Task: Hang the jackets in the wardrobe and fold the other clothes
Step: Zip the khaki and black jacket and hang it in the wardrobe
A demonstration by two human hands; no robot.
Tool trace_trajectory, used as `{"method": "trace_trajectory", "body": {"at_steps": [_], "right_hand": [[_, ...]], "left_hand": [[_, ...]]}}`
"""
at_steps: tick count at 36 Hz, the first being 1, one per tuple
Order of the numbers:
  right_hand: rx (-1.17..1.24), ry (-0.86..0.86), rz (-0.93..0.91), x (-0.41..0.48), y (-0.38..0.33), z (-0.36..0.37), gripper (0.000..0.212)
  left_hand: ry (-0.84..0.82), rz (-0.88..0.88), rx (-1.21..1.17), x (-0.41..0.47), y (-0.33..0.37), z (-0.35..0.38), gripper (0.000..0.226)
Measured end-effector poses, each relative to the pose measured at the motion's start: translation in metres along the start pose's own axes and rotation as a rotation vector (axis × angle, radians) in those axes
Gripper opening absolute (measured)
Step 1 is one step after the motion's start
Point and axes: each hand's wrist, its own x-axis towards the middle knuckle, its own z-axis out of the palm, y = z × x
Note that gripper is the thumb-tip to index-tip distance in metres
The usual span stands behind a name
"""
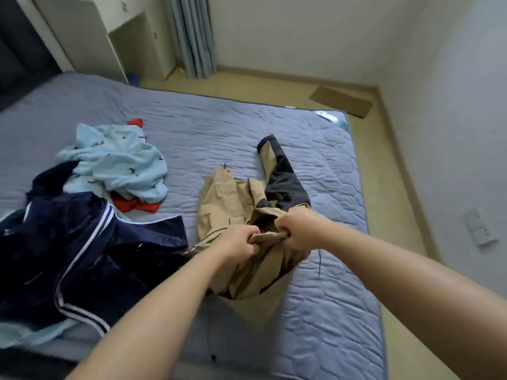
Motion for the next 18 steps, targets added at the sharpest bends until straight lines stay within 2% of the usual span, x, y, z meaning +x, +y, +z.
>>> {"method": "trace_trajectory", "body": {"at_steps": [3,5,8,11,13,15,17,18], "right_hand": [[0.046,0.09,-0.001,-0.029,-0.015,-0.064,0.029],[0.103,0.133,0.001,-0.046,-0.027,-0.103,0.027],[0.194,0.165,0.014,-0.068,-0.043,-0.16,0.024],[0.185,0.219,0.013,-0.091,-0.054,-0.213,0.02],[0.158,0.267,0.014,-0.108,-0.059,-0.246,0.02],[0.151,0.304,0.002,-0.126,-0.066,-0.277,0.023],[0.129,0.35,-0.019,-0.144,-0.075,-0.305,0.023],[0.108,0.374,-0.027,-0.153,-0.079,-0.318,0.025]], "left_hand": [[0.076,0.072,-0.022,-0.026,0.042,-0.054,0.028],[0.117,0.091,-0.041,-0.046,0.068,-0.085,0.012],[0.186,0.13,-0.055,-0.078,0.103,-0.126,0.05],[0.198,0.199,-0.074,-0.111,0.14,-0.164,0.058],[0.176,0.237,-0.109,-0.133,0.162,-0.189,0.058],[0.136,0.266,-0.186,-0.154,0.182,-0.21,0.046],[0.11,0.259,-0.341,-0.175,0.197,-0.228,0.028],[0.106,0.241,-0.437,-0.184,0.204,-0.237,0.033]]}}
